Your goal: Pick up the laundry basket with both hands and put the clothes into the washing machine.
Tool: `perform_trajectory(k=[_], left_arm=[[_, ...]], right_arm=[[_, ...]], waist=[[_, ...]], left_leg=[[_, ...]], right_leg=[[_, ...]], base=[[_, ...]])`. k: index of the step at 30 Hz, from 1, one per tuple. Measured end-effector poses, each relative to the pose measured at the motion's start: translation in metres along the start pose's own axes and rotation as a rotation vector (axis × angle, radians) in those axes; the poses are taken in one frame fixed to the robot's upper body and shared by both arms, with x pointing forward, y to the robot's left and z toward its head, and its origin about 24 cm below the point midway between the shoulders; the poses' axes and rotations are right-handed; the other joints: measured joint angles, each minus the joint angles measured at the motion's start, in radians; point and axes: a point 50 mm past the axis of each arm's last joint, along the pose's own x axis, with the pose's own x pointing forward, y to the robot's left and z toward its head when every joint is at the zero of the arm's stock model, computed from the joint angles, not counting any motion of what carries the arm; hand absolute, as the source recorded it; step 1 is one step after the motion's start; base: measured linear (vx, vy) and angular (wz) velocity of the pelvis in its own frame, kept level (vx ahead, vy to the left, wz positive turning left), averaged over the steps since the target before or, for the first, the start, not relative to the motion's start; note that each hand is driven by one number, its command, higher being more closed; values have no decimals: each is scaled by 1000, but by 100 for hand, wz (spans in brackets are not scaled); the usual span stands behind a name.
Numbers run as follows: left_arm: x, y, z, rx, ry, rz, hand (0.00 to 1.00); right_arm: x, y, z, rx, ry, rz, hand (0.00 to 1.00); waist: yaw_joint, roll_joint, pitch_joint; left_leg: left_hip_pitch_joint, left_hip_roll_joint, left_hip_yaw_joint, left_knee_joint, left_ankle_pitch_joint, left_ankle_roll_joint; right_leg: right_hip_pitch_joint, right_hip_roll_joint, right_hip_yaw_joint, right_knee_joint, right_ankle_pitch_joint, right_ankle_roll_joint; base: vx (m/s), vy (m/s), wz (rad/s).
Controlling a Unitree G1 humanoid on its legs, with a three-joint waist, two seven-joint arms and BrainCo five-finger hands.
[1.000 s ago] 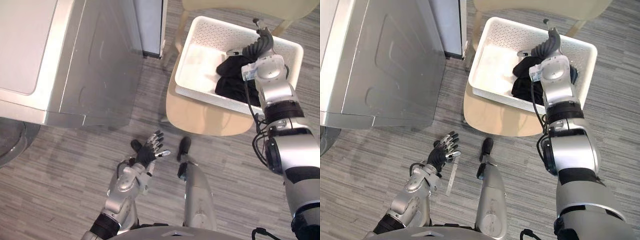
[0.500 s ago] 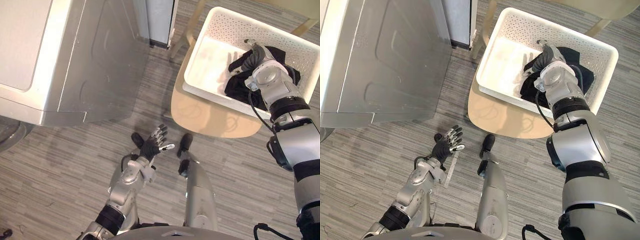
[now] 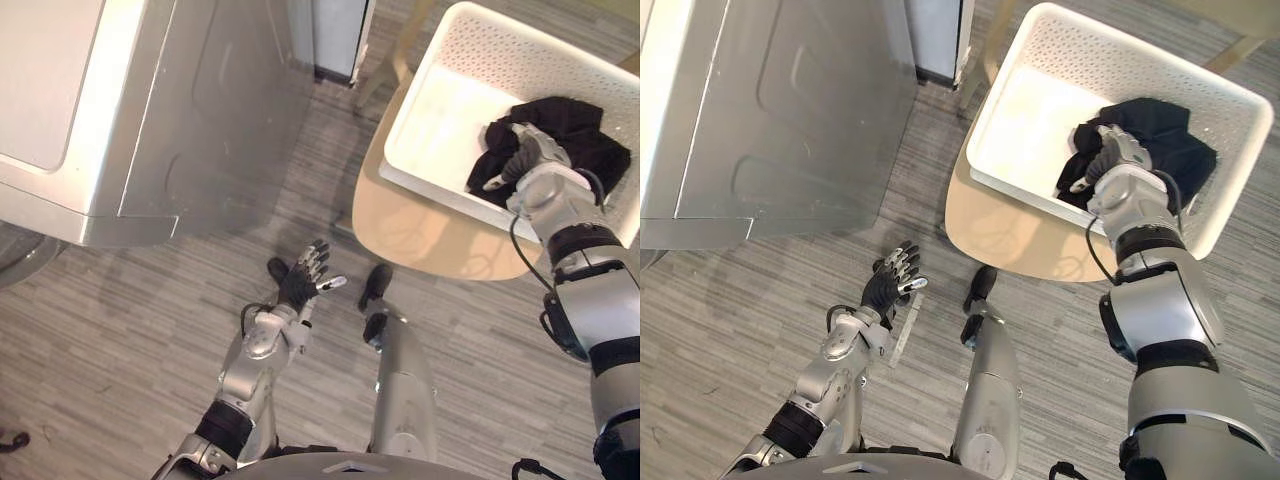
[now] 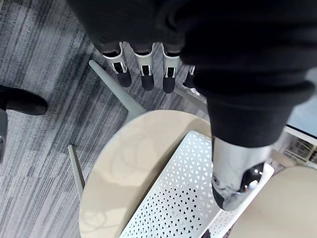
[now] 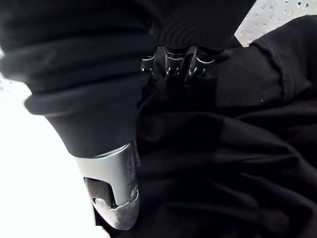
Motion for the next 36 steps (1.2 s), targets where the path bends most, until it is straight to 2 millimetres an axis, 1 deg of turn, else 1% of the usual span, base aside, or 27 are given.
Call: perform_trajectory(k=[3, 4, 5, 7, 8, 10, 12, 14, 15, 16, 17, 18, 19, 20, 21, 22, 23, 24, 25, 26, 27, 28, 30, 32, 33, 36], left_arm=[[0, -3, 8, -71, -37, -25, 0], [0, -3, 8, -79, -40, -27, 0], [0, -5, 12, -121, -58, -42, 0], [0, -8, 16, -151, -74, -55, 0], [1, -10, 16, -176, -79, -61, 0], [2, -13, 16, -189, -78, -75, 0], [2, -10, 16, -197, -83, -67, 0], [4, -3, 18, -204, -90, -34, 0], [7, 1, 19, -205, -91, -11, 0], [7, 4, 19, -205, -91, 5, 0], [7, 9, 20, -207, -95, 36, 0], [7, 14, 19, -207, -92, 69, 0], [7, 20, 17, -210, -88, 110, 0], [6, 23, 16, -213, -83, 136, 0], [6, 25, 16, -214, -83, 150, 0], [5, 26, 16, -215, -87, 171, 0], [5, 27, 17, -215, -89, 179, 0], [5, 27, 17, -215, -93, 183, 0], [5, 28, 19, -216, -101, 191, 0], [5, 29, 20, -216, -106, 197, 0], [4, 30, 20, -216, -111, 201, 0], [4, 30, 20, -215, -112, 202, 0], [4, 32, 21, -211, -114, 205, 0], [3, 33, 20, -205, -112, 207, 0], [1, 35, 20, -194, -108, 209, 0], [-2, 38, 19, -172, -102, 213, 0]], right_arm=[[-2, -6, -18, -76, 39, -26, 0], [-2, -6, -19, -80, 40, -27, 0], [-4, -2, -23, -101, 51, -26, 100], [-4, -3, -26, -103, 65, -25, 100], [-4, 1, -26, -97, 70, -14, 100], [-4, 3, -25, -48, 85, -9, 100], [-4, 8, -22, 14, 98, -1, 100], [-4, 13, -9, 114, 64, -2, 100], [-5, 17, -2, 216, 41, -11, 100], [-6, 19, 3, 282, 24, -13, 100], [-9, 26, 13, 412, -15, -10, 100], [-14, 35, 21, 545, -50, -9, 100], [-22, 48, 32, 699, -89, 1, 100], [-30, 57, 40, 804, -119, 10, 100], [-36, 64, 43, 870, -131, 18, 100], [-49, 77, 54, 1010, -155, 31, 100], [-65, 95, 59, 1108, -146, 64, 100], [-72, 104, 60, 1149, -135, 80, 100], [-84, 115, 62, 1227, -115, 99, 100], [-91, 118, 61, 1282, -104, 93, 100], [-98, 117, 57, 1340, -98, 62, 100], [-101, 113, 54, 1371, -101, 39, 100], [-110, 93, 42, 1475, -126, -99, 100], [-115, 80, 35, 1518, -161, -173, 100], [-118, 75, 34, 1535, -181, -197, 100], [-125, 70, 39, 1576, -219, -218, 100]], waist=[[3, 11, 11], [3, 11, 11], [0, 11, 12], [-1, 11, 12], [-2, 12, 12], [-4, 12, 12], [-2, 12, 12], [-9, 12, 12], [-12, 11, 11], [-16, 11, 11], [-24, 11, 11], [-26, 11, 11], [-26, 10, 10], [-26, 10, 10], [-26, 10, 10], [-25, 9, 11], [-25, 9, 11], [-24, 9, 11], [-24, 9, 11], [-24, 9, 11], [-24, 8, 11], [-24, 8, 11], [-25, 7, 12], [-25, 5, 13], [-23, 1, 14], [-23, -8, 17]], left_leg=[[-14, -39, -4, -38, 23, 0], [-14, -41, -4, -41, 25, 1], [-15, -61, -7, -67, 42, 2], [-13, -72, -16, -76, 48, 0], [-11, -79, -25, -85, 55, -2], [-10, -87, -37, -87, 60, -8], [0, -93, -42, -102, 73, -8], [11, -91, -45, -102, 80, -7], [21, -90, -45, -103, 86, -8], [25, -87, -47, -103, 89, -10], [33, -81, -52, -100, 89, -11], [42, -72, -53, -96, 89, -11], [53, -58, -54, -91, 89, -11], [60, -46, -56, -82, 87, -13], [64, -37, -56, -75, 86, -15], [70, -18, -62, -58, 84, -17], [80, -6, -68, -47, 81, -20], [83, 2, -71, -36, 76, -19], [87, 16, -75, -9, 61, -20], [89, 22, -77, 10, 49, -18], [89, 35, -77, 36, 23, -19], [89, 42, -78, 51, 13, -18], [100, 51, -78, 83, -12, -7], [113, 52, -74, 96, -27, -4], [129, 53, -66, 98, -33, 0], [152, 57, -56, 111, -48, 2]], right_leg=[[-41, -37, -1, 47, -22, 1], [-44, -39, -1, 50, -24, 1], [-58, -54, -2, 69, -34, 0], [-63, -67, -7, 90, -48, 0], [-63, -73, -10, 101, -57, 1], [-64, -85, -14, 125, -74, -1], [-63, -88, -14, 140, -84, -2], [-57, -88, -14, 150, -90, -6], [-51, -86, -14, 153, -92, -9], [-47, -83, -15, 153, -93, -10], [-36, -78, -18, 151, -95, -13], [-24, -68, -20, 143, -96, -15], [-8, -55, -22, 134, -96, -16], [7, -46, -28, 127, -98, -19], [17, -41, -37, 122, -100, -22], [40, -26, -46, 113, -99, -23], [61, -16, -53, 105, -98, -25], [72, -13, -57, 102, -97, -26], [88, -8, -61, 101, -97, -27], [99, -6, -62, 101, -97, -26], [112, 0, -62, 97, -95, -24], [119, 3, -61, 93, -94, -22], [150, 9, -59, 75, -85, -9], [171, 10, -54, 61, -76, 0], [187, 12, -48, 48, -72, -3], [214, 17, -39, 32, -62, 3]], base=[[-2, -6, 25], [-3, -4, 27], [-4, -13, 24], [-8, -22, 25], [-15, -39, 27], [-27, -59, 25], [-34, -61, 11], [-38, -78, 0], [-32, -76, -4], [-31, -85, -5], [-35, -96, -7], [-40, -124, -14], [-32, -109, -16], [-21, -92, -15], [-6, -97, -11], [8, -113, -7], [26, -122, -6], [27, -98, -5], [21, -62, -6], [9, -29, -9], [3, 0, -10], [0, 37, -12], [2, 61, -8], [4, 60, -8], [9, 78, -14], [7, 48, -12]])
